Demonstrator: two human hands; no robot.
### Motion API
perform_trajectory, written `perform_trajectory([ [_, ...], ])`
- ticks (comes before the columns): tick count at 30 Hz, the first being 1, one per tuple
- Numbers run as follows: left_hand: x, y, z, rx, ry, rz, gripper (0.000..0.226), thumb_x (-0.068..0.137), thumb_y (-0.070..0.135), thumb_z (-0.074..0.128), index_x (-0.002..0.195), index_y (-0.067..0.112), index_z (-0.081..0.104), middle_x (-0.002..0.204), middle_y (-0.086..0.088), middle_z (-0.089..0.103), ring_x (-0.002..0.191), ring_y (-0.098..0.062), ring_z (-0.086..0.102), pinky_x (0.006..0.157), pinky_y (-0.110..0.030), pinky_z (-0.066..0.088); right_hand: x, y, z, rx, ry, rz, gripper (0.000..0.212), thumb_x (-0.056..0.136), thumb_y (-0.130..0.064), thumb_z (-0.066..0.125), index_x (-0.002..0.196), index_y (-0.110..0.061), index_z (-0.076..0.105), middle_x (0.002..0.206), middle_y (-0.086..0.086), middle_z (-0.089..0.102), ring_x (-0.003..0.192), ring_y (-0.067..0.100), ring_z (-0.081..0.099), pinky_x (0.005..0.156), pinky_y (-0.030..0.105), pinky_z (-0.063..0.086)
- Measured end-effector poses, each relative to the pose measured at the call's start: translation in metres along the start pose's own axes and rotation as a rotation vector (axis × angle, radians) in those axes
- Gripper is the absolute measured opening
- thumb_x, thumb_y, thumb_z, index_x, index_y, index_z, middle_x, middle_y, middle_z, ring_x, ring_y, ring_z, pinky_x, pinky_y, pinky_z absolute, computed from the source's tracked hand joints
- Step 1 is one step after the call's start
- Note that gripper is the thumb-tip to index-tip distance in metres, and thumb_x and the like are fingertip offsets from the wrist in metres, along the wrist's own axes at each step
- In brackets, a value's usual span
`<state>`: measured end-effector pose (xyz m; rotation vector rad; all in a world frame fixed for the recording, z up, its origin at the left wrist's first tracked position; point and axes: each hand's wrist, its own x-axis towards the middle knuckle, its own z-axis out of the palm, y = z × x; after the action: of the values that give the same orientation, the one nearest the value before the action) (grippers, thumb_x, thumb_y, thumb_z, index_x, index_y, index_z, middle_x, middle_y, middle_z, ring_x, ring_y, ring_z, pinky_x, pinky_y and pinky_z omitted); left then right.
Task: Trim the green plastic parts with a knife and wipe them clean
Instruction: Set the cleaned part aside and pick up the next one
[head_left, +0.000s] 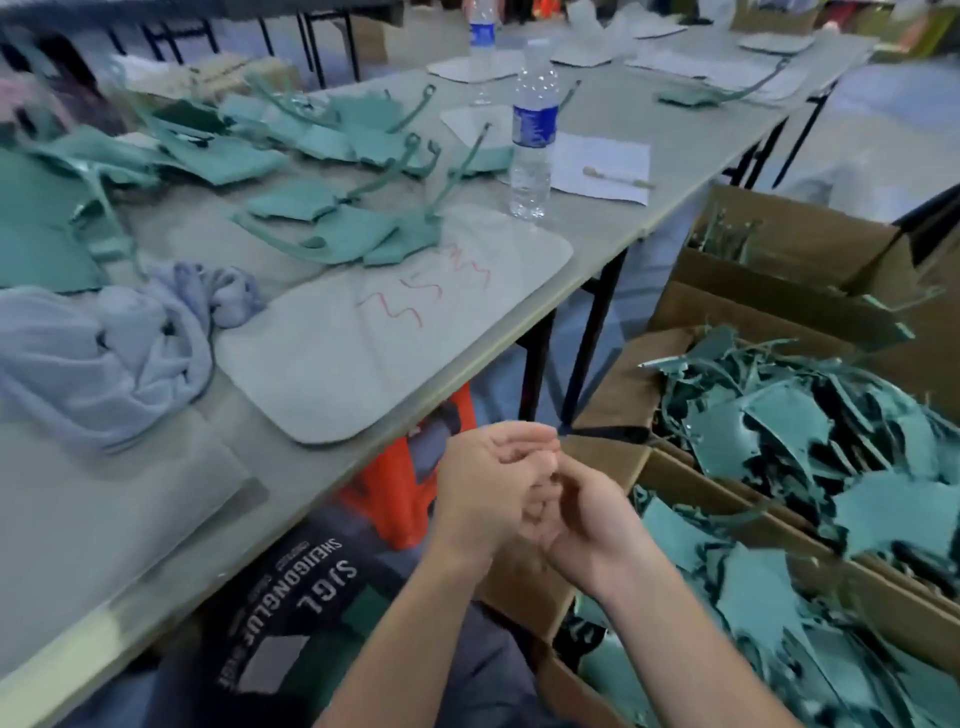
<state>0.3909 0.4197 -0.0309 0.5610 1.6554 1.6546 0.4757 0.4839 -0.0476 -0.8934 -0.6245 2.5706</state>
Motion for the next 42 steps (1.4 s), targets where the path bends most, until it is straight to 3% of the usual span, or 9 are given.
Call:
perform_trajectory([
  [6, 0.003, 0.091, -0.106, -0.018, 0.239, 0.261, 0.011, 0.078, 0.024, 0.080, 0.069, 0.021, 0.074, 0.051, -0.009, 0.065, 0.034, -0.015, 0.053, 0.039, -0.019, 0.042, 0.014, -0.005, 0.127, -0.459, -0.376, -0.098, 0.035, 0.080, -0.009, 0.066, 0.108, 0.011, 0.070, 0.075, 0.015, 0.067, 0.066, 0.021, 0.063, 0.069, 0.034, 0.048],
  [9, -0.002, 0.113, -0.179, 0.087, 0.517, 0.332, 0.031, 0.088, 0.040, 0.066, 0.064, 0.022, 0.070, 0.037, -0.004, 0.051, 0.025, -0.011, 0.039, 0.035, -0.014, 0.030, 0.036, 0.014, 0.192, -0.646, -0.486, -0.138, 0.026, 0.090, 0.004, 0.052, 0.086, -0.002, 0.077, 0.085, 0.026, 0.073, 0.070, 0.029, 0.070, 0.065, 0.034, 0.057],
  [16, -0.012, 0.107, -0.357, 0.491, 1.328, 0.118, 0.028, 0.075, 0.054, 0.051, 0.072, 0.032, 0.069, 0.060, 0.003, 0.063, 0.072, -0.029, 0.062, 0.065, -0.035, 0.046, 0.109, 0.082, 0.335, -0.862, -0.623, -0.193, 0.030, 0.091, 0.014, 0.051, 0.080, -0.003, 0.073, 0.081, 0.023, 0.073, 0.067, 0.025, 0.070, 0.064, 0.027, 0.060],
  [20, -0.007, 0.098, -0.427, 0.376, 1.347, 0.159, 0.028, 0.084, 0.038, 0.062, 0.111, 0.036, 0.070, 0.093, 0.018, 0.068, 0.095, -0.014, 0.062, 0.085, -0.030, 0.043, 0.168, 0.126, 0.394, -1.138, -0.515, -0.387, 0.025, 0.088, 0.007, 0.057, 0.080, -0.009, 0.074, 0.073, 0.013, 0.071, 0.069, 0.025, 0.063, 0.070, 0.036, 0.055],
  [23, -0.003, 0.086, -0.451, 0.248, 1.460, 0.207, 0.039, 0.086, 0.018, 0.067, 0.123, 0.030, 0.065, 0.103, 0.012, 0.071, 0.103, -0.013, 0.064, 0.093, -0.029, 0.045, 0.210, 0.145, 0.429, -1.473, -0.450, -0.651, 0.020, 0.085, -0.012, 0.065, 0.099, -0.021, 0.077, 0.096, 0.001, 0.077, 0.088, 0.020, 0.069, 0.089, 0.037, 0.056],
  [30, 0.012, 0.069, -0.472, 0.348, 1.423, 0.135, 0.039, 0.081, 0.010, 0.062, 0.114, 0.030, 0.069, 0.089, 0.017, 0.072, 0.089, -0.002, 0.065, 0.075, -0.016, 0.043, 0.300, 0.190, 0.491, -2.116, -0.539, -0.837, 0.092, 0.087, -0.039, 0.071, 0.159, -0.013, 0.020, 0.159, 0.018, 0.030, 0.145, 0.039, 0.030, 0.117, 0.047, 0.031],
  [34, 0.014, 0.068, -0.477, 0.339, 1.376, 0.088, 0.037, 0.082, 0.011, 0.060, 0.111, 0.031, 0.070, 0.089, 0.016, 0.073, 0.084, -0.003, 0.066, 0.082, -0.028, 0.054, 0.319, 0.203, 0.489, -2.263, -0.444, -0.946, 0.068, 0.093, -0.019, 0.055, 0.155, -0.021, 0.025, 0.147, 0.015, 0.045, 0.125, 0.039, 0.050, 0.095, 0.047, 0.047],
  [38, 0.014, 0.071, -0.477, 0.309, 1.366, 0.052, 0.033, 0.082, 0.013, 0.058, 0.104, 0.033, 0.071, 0.084, 0.019, 0.072, 0.080, 0.005, 0.064, 0.074, -0.016, 0.051, 0.297, 0.194, 0.499, -2.218, -0.266, -1.187, 0.055, 0.090, -0.004, 0.047, 0.140, -0.026, 0.048, 0.091, 0.016, 0.064, 0.078, 0.036, 0.057, 0.069, 0.039, 0.041],
  [42, 0.011, 0.077, -0.470, 0.219, 1.323, 0.156, 0.028, 0.084, 0.022, 0.067, 0.110, 0.033, 0.072, 0.093, 0.020, 0.073, 0.090, 0.010, 0.063, 0.083, -0.018, 0.051, 0.246, 0.176, 0.509, -1.559, -0.420, -1.324, 0.033, 0.088, -0.015, 0.061, 0.119, -0.023, 0.069, 0.077, 0.009, 0.071, 0.068, 0.030, 0.060, 0.067, 0.034, 0.045],
])
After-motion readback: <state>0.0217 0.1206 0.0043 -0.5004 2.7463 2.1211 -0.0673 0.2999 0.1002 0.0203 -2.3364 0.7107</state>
